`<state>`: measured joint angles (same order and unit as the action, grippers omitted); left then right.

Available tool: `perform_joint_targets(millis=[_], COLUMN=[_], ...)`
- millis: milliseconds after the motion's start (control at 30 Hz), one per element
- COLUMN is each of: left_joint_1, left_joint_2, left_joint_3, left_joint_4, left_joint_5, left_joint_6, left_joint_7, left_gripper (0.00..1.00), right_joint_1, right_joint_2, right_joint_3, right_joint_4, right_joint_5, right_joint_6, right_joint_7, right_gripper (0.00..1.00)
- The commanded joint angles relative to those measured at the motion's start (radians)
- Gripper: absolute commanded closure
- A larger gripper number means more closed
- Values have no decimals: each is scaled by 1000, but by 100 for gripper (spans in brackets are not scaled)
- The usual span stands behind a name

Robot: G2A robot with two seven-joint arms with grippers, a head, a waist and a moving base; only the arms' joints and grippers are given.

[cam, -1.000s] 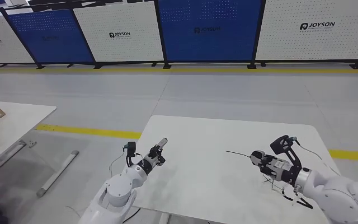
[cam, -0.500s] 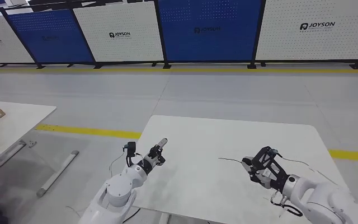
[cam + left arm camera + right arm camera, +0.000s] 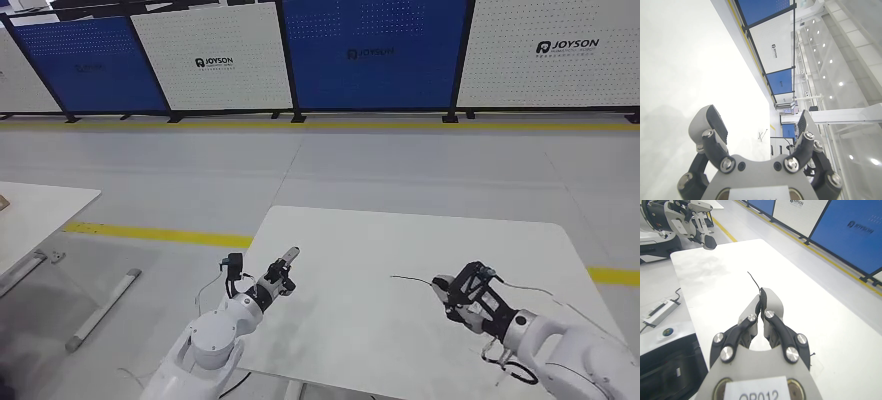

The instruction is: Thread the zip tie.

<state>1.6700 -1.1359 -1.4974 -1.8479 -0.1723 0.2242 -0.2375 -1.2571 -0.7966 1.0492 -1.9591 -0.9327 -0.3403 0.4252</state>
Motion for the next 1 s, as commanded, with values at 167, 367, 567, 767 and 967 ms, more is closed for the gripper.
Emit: perform_joint_targets(millis=[167, 367, 567, 767, 967], left_joint_1=[0, 0, 0, 0, 0], left_joint_2=[0, 0, 0, 0, 0], left_joint_3=[0, 0, 0, 0, 0], left_joint_4=[0, 0, 0, 0, 0], left_joint_5=[0, 0, 0, 0, 0], left_joint_6=[0, 0, 0, 0, 0], left_joint_7=[0, 0, 0, 0, 0], left_gripper=[0, 0, 0, 0, 0], right_joint_1=[10, 10, 10, 9, 34], right_joint_2=[-14, -14, -14, -18, -17], right_joint_3=[-60, -60, -60, -71, -125], right_joint_4=[-12, -12, -12, -22, -26], right_joint_5=[-281, -281, -281, -483, -637], right_joint_6=[39, 39, 39, 25, 0], right_joint_7=[-35, -35, -35, -134, -198], right_gripper=[100, 100, 100, 100, 100])
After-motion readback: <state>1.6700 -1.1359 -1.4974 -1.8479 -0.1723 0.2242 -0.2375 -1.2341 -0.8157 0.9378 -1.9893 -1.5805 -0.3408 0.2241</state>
